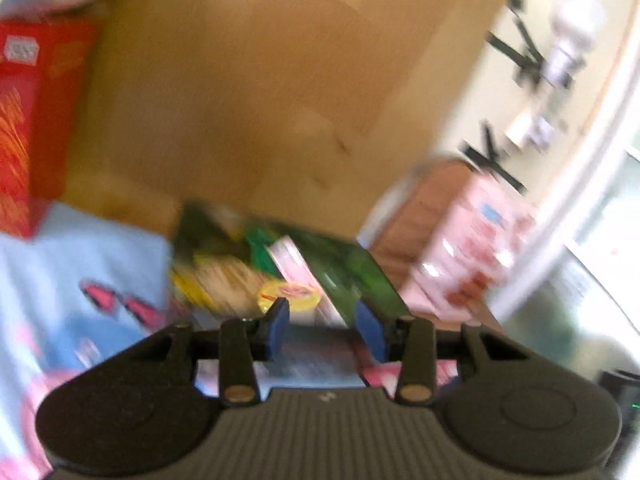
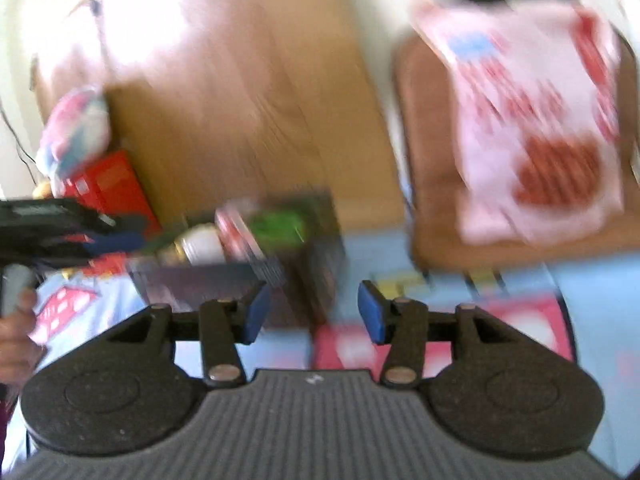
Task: Organize snacks
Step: 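Grasp the orange snack packet with the left gripper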
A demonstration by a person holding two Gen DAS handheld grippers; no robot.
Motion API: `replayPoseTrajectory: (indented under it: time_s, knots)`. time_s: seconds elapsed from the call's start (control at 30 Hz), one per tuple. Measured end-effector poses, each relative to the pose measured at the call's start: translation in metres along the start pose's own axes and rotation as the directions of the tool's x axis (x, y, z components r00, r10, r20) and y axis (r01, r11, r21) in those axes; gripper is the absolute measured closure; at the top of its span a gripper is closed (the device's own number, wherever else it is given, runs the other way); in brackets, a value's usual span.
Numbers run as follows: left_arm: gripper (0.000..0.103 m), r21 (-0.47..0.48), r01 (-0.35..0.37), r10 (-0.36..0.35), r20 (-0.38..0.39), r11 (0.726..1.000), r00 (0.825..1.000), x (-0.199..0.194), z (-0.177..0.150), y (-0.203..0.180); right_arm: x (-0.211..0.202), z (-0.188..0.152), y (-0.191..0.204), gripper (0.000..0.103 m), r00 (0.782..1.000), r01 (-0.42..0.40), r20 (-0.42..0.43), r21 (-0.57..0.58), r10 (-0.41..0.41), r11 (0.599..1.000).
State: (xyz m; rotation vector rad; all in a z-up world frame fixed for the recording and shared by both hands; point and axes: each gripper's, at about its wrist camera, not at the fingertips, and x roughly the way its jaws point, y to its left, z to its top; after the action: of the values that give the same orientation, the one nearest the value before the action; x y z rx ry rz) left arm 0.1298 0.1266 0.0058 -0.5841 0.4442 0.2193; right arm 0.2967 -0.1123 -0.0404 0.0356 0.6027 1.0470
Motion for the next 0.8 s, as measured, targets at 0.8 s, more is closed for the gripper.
replayPoseTrajectory:
  time_s: [0.8]
  knots:
    - [0.052,-0.072,0.042,-0.058,-0.234,0.997,0.97,0.049,-0.069,-0.002,-0.007,-0.054,0.02,0.047,0.969,-0.216,-0.14,-0.083,0.204,0.973]
